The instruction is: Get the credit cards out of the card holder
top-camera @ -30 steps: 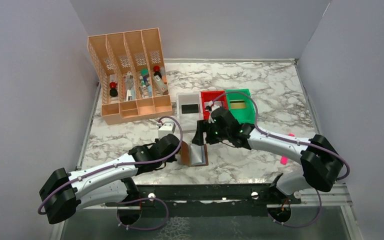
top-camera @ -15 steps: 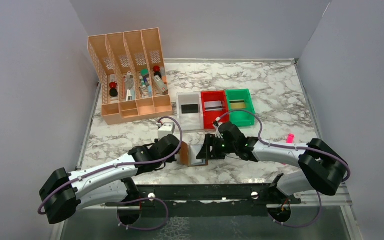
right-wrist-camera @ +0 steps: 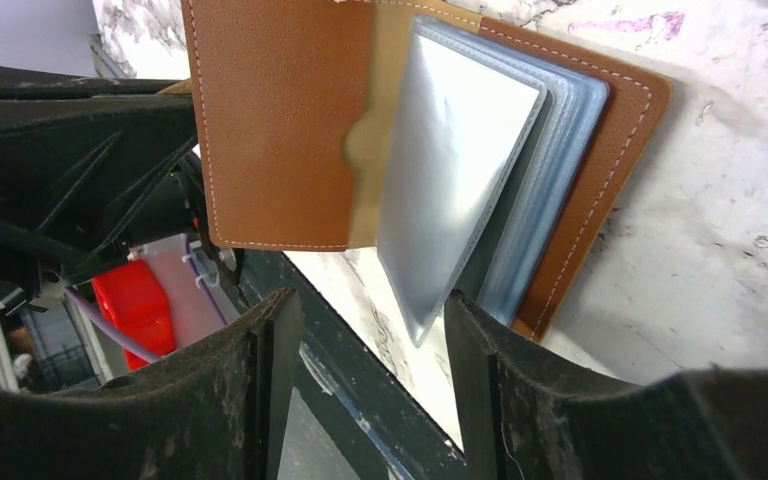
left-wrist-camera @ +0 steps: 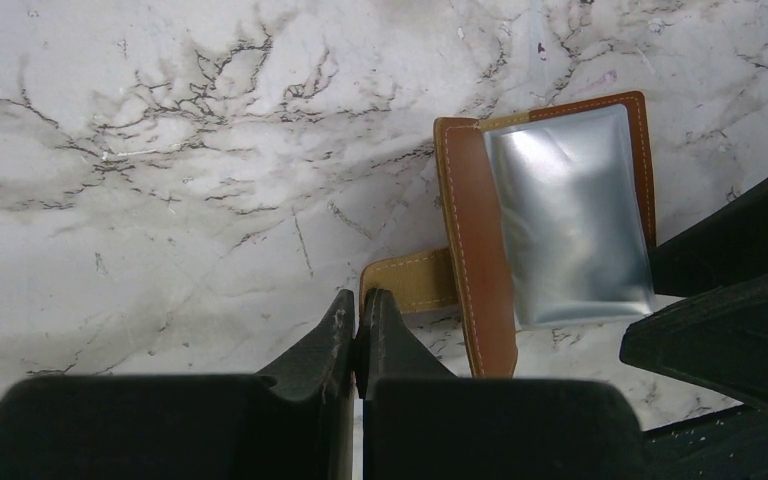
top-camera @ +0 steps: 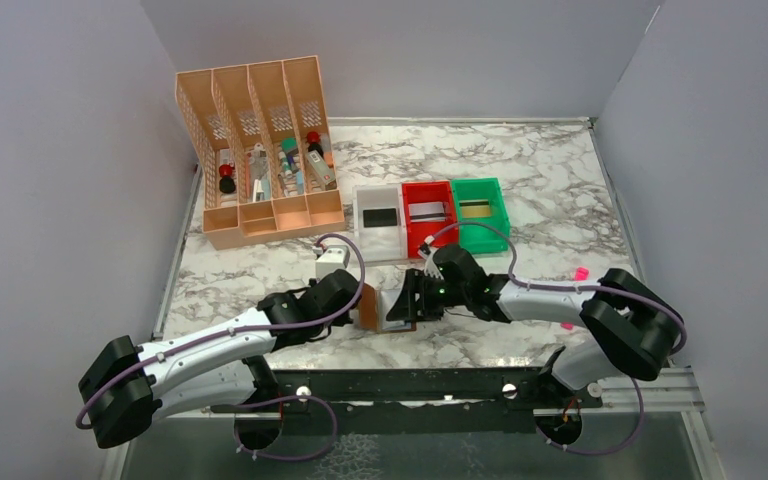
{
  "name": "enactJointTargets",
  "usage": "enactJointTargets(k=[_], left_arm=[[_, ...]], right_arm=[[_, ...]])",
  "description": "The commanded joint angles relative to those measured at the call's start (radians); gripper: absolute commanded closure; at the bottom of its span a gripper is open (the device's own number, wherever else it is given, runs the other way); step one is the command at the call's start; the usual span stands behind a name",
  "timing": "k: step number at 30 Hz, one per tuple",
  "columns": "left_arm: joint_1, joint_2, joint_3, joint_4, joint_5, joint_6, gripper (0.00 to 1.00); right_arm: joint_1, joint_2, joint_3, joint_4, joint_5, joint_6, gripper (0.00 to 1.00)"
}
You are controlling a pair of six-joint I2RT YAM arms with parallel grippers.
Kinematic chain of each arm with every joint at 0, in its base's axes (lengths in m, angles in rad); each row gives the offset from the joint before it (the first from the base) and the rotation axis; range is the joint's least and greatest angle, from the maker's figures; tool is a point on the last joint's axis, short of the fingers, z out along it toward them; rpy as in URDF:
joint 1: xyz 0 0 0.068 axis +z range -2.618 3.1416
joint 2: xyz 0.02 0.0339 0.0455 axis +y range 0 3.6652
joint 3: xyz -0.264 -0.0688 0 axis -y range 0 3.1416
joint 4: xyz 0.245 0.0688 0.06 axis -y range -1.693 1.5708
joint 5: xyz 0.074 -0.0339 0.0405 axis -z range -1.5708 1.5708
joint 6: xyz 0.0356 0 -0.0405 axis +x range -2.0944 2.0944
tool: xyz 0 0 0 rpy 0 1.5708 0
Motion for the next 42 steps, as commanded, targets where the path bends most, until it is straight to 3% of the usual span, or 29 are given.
enactJointTargets(k=[1, 13, 32, 42], left_arm=[[0.004, -0.015, -0.015, 0.001, -0.007, -0.008, 1.00], [0.005, 0.001, -0.006, 0.002, 0.000, 0.002, 1.00], [0.005, 0.006, 0.004, -0.009, -0.034, -0.014, 0.98], [0.005, -0.013, -0.026, -0.012, -0.035, -0.063, 0.89]], right_arm=[[0.005, 0.021, -0.017, 0.102, -0.066, 0.024, 0.43], [0.005, 0.059, 0.049, 0.150, -0.155, -0.033, 0.44], [0.038, 0.238, 0.163, 0.274, -0.293, -0.022, 0.34], [0.041, 0.306, 0.174, 0.309, -0.285, -0.017, 0.30]])
